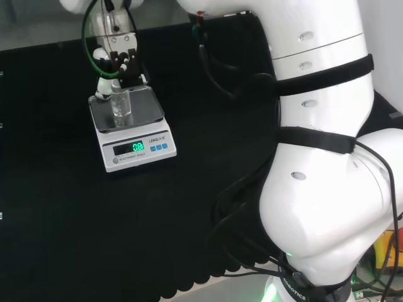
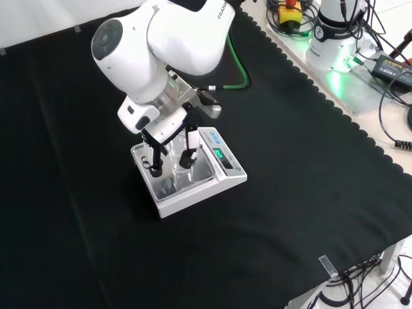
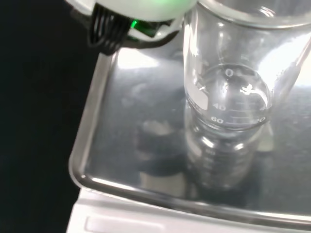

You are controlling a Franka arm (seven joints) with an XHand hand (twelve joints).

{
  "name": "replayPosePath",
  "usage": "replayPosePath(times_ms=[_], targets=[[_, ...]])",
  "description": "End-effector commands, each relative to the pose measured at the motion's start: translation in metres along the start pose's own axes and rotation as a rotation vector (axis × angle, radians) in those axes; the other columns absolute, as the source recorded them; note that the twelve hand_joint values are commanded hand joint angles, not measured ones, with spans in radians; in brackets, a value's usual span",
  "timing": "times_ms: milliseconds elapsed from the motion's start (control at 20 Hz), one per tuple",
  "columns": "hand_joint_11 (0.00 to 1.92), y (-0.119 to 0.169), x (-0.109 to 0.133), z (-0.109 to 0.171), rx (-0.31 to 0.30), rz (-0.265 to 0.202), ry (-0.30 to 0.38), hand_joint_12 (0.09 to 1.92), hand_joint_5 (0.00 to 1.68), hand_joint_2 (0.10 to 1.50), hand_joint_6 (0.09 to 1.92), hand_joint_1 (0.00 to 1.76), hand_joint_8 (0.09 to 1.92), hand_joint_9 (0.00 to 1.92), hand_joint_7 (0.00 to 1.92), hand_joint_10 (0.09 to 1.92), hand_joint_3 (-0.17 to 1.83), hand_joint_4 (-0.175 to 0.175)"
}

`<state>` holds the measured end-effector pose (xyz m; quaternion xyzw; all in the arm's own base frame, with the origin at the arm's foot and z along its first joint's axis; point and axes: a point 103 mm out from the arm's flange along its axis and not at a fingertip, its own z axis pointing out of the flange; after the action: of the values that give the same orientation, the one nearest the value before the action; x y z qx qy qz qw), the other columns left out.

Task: Put the beaker on the electronic balance.

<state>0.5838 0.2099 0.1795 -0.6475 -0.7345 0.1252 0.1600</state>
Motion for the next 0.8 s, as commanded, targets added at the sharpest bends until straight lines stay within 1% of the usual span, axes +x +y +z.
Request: replayPosePath(times_ms=[50, 200, 300, 350, 450, 550, 650, 800], targets=[[1.63, 0.000, 0.005, 0.004, 0.016, -0.003, -0.014, 0.50, 0.93, 0.67, 0.22, 1.12, 0.43, 1.38, 0.99, 0.09, 0.54, -0.175], [1.56, -0.001, 0.005, 0.004, 0.017, 0.003, -0.029, 0.48, 0.88, 0.66, 0.20, 1.07, 0.42, 1.33, 0.96, 0.09, 0.53, -0.156], [1.47, -0.003, 0.005, 0.003, 0.026, 0.003, -0.048, 0.54, 0.84, 0.65, 0.19, 1.03, 0.43, 1.29, 0.93, 0.09, 0.52, -0.139], [1.42, -0.004, 0.004, 0.003, 0.027, 0.004, -0.049, 0.60, 0.81, 0.65, 0.19, 1.02, 0.44, 1.27, 0.92, 0.09, 0.52, -0.130], [1.26, -0.006, 0.004, 0.001, 0.030, 0.005, -0.050, 0.76, 0.75, 0.63, 0.16, 0.94, 0.46, 1.19, 0.85, 0.09, 0.52, -0.104], [1.13, -0.008, 0.004, -0.002, 0.034, 0.008, -0.072, 0.89, 0.71, 0.61, 0.14, 0.88, 0.48, 1.13, 0.78, 0.09, 0.51, -0.093], [1.00, -0.012, 0.004, -0.006, 0.026, 0.006, -0.084, 1.02, 0.64, 0.60, 0.10, 0.80, 0.50, 1.04, 0.66, 0.09, 0.47, -0.093], [0.82, -0.016, 0.005, -0.011, 0.010, 0.001, -0.091, 1.17, 0.52, 0.59, 0.09, 0.70, 0.54, 0.89, 0.47, 0.09, 0.38, -0.098]])
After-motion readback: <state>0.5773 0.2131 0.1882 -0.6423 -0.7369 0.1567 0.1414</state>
